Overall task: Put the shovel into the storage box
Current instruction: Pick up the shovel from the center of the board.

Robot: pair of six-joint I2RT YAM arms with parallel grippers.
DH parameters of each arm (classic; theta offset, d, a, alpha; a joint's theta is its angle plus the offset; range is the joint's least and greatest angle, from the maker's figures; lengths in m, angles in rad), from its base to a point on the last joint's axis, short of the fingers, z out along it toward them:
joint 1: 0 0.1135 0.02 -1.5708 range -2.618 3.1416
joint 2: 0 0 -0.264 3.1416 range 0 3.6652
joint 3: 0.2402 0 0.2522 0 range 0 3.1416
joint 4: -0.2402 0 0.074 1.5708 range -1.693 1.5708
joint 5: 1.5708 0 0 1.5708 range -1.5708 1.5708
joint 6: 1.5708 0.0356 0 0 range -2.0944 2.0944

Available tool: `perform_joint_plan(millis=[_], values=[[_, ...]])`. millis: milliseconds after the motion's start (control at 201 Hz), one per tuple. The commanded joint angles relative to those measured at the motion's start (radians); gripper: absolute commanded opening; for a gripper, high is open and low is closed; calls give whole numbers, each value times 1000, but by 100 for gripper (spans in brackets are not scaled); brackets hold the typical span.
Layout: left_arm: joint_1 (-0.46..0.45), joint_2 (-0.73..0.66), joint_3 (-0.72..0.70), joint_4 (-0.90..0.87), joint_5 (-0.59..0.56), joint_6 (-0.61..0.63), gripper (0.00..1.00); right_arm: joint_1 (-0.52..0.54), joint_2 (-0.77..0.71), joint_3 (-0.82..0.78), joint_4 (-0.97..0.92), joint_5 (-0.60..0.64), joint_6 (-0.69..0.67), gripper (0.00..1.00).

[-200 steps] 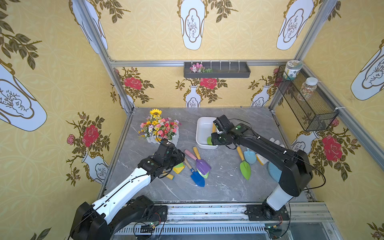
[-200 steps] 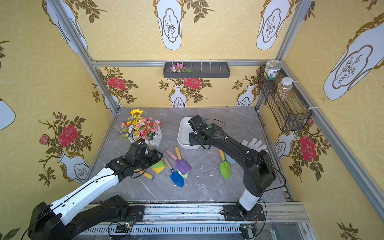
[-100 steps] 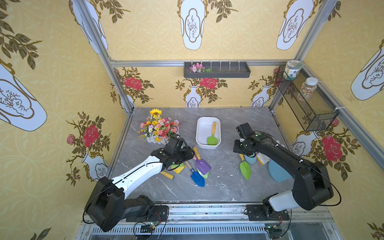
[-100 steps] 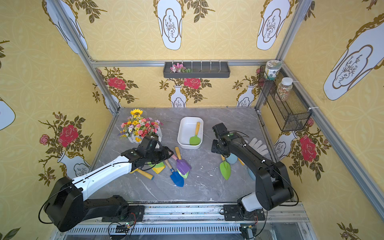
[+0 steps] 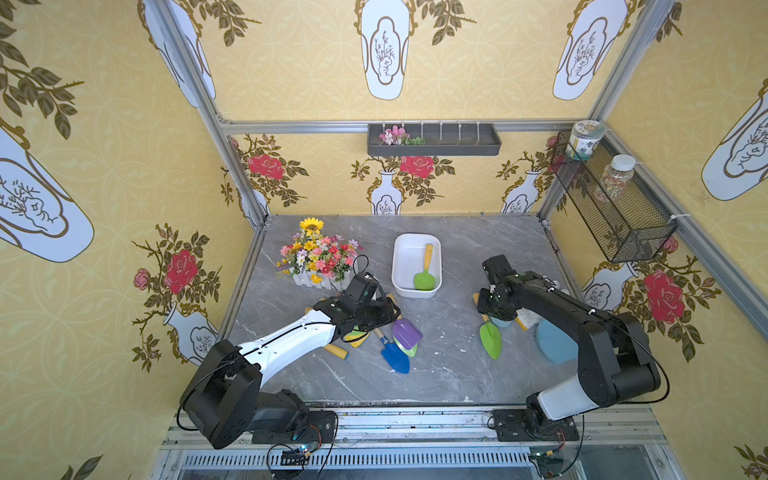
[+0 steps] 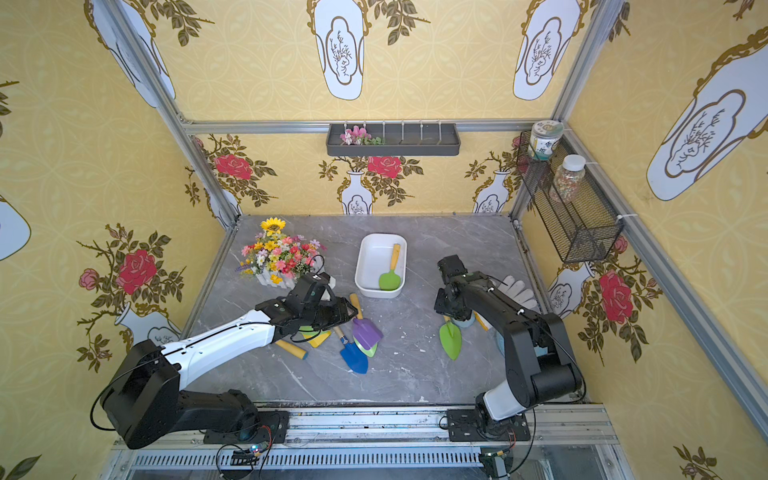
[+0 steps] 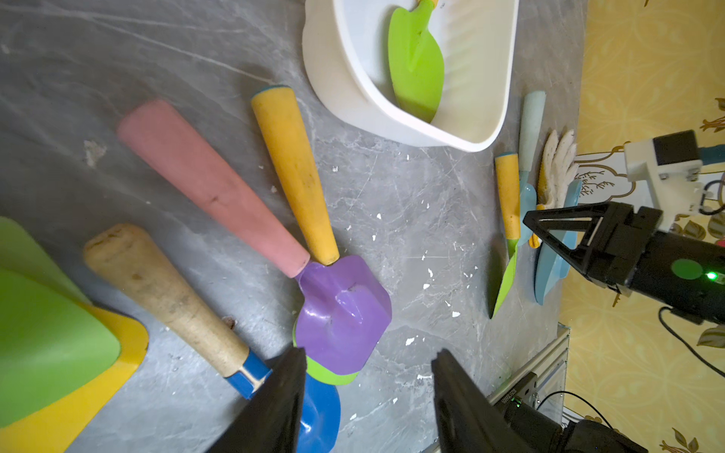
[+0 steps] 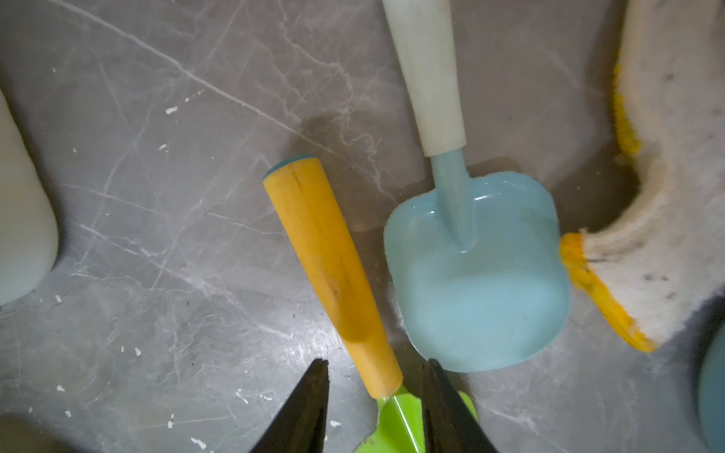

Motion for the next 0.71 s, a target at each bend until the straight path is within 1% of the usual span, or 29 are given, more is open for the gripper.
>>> perform_joint_plan(millis=[0,354,598,702], values=[[-1,3,-12,32,15,-6,56,0,25,-3,46,-1,-9,42],[-1,-4,-36,43,14,-12,57,2,97,11,73,-21,-17,35],[-1,-5,-45,48,14,-17,56,14,127,14,91,-29,-19,34],[-1,-11,-49,46,13,-19,56,14,144,17,95,-33,-21,29]])
